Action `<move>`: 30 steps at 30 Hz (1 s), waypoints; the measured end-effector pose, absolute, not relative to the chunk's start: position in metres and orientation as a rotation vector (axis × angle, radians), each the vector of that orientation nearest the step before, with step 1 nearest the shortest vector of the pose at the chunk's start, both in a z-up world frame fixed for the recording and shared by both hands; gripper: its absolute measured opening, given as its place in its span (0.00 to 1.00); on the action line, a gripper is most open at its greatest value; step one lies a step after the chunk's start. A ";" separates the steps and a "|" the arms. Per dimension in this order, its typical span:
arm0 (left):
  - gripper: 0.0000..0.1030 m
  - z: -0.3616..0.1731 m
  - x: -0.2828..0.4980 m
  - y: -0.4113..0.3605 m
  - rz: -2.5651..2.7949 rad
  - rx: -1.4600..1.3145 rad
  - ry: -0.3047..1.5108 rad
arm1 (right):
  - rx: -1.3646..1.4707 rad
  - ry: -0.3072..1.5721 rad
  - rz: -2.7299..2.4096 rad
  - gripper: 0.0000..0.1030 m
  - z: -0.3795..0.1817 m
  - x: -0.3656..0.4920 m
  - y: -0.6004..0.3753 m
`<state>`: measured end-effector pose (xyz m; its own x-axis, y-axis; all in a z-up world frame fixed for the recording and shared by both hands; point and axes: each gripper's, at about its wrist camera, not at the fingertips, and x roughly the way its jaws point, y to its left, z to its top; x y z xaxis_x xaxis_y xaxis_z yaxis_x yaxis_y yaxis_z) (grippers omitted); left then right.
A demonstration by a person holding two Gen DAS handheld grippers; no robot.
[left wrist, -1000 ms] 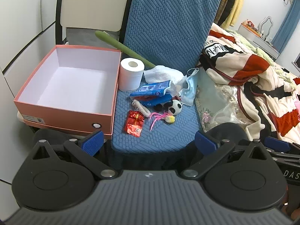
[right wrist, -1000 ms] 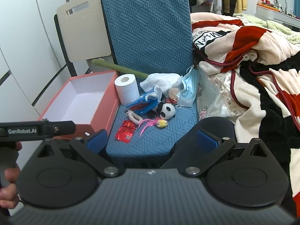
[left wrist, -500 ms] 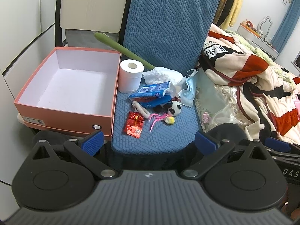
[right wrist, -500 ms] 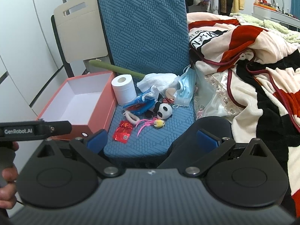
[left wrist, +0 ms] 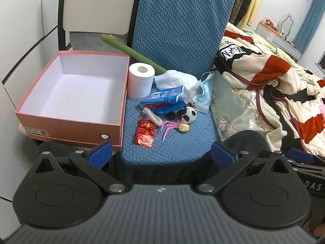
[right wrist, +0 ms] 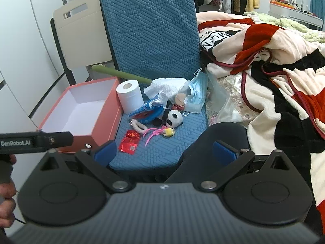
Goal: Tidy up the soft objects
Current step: 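Move both tools toward the small items on the blue chair seat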
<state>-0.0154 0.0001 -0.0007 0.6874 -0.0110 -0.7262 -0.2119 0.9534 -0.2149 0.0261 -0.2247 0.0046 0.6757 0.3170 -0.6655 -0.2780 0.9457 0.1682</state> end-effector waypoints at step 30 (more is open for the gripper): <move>1.00 -0.003 -0.008 0.000 0.071 -0.270 0.828 | 0.061 0.760 0.331 1.00 -0.001 0.027 -0.227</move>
